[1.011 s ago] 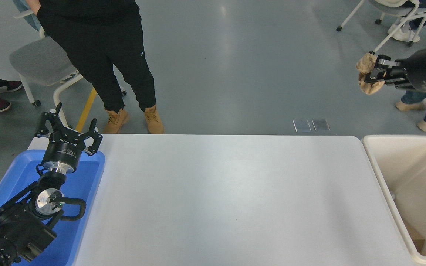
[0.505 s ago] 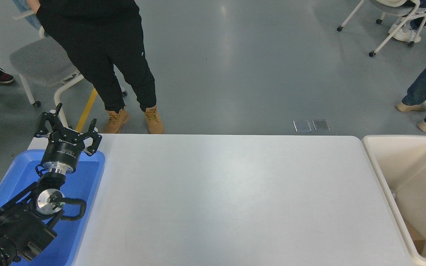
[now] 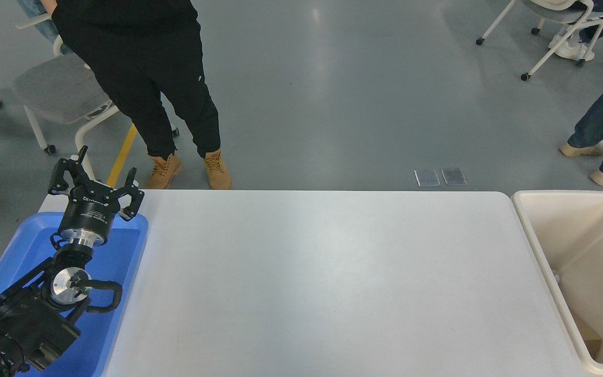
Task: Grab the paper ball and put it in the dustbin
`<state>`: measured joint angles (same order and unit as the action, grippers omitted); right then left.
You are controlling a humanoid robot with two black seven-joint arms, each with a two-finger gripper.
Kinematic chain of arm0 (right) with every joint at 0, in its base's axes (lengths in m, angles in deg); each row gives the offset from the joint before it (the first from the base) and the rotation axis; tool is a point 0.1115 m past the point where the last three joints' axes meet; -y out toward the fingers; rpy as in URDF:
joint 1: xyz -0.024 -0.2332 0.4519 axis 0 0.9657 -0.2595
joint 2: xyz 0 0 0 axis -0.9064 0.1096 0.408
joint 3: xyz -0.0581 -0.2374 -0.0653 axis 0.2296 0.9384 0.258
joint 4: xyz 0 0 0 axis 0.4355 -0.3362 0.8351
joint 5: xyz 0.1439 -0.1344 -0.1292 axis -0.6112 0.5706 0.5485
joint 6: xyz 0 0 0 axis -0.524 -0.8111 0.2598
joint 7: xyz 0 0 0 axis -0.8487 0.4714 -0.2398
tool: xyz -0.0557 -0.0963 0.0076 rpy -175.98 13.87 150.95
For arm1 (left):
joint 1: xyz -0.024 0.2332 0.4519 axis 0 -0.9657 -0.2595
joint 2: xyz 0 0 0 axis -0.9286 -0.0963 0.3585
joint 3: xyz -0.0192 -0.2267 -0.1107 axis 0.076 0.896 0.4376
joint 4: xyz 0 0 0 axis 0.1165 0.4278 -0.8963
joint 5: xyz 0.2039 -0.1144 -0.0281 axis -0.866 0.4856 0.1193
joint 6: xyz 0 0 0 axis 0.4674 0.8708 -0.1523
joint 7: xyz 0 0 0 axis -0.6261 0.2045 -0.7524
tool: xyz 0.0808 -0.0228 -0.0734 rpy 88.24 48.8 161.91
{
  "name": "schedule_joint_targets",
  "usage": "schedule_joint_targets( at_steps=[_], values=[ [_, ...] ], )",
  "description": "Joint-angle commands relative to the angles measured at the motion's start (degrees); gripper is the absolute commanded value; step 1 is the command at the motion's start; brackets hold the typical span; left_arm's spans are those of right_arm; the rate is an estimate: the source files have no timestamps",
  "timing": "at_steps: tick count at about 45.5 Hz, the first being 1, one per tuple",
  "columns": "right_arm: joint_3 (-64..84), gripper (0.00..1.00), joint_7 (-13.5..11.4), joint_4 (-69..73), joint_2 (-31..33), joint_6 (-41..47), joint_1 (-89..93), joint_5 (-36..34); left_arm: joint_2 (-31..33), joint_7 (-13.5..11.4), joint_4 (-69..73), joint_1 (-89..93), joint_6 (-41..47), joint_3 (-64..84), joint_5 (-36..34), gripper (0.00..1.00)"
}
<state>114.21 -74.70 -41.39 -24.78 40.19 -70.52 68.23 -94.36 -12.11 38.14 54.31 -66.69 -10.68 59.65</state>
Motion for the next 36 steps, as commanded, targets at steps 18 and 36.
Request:
schedule_joint_targets(
  at_steps=[18, 36],
  values=[
    [-1.0, 1.00, 0.0, -4.6, -4.6, -3.6, 4.9, -2.5, 0.0, 0.0, -0.1, 0.0, 0.0, 0.0, 0.0, 0.99],
    [-0.6, 1.00, 0.1, -3.7, -3.1, -3.1, -0.3, -2.4, 0.0, 0.0, -0.1, 0.0, 0.0, 0.0, 0.0, 0.99]
  ],
)
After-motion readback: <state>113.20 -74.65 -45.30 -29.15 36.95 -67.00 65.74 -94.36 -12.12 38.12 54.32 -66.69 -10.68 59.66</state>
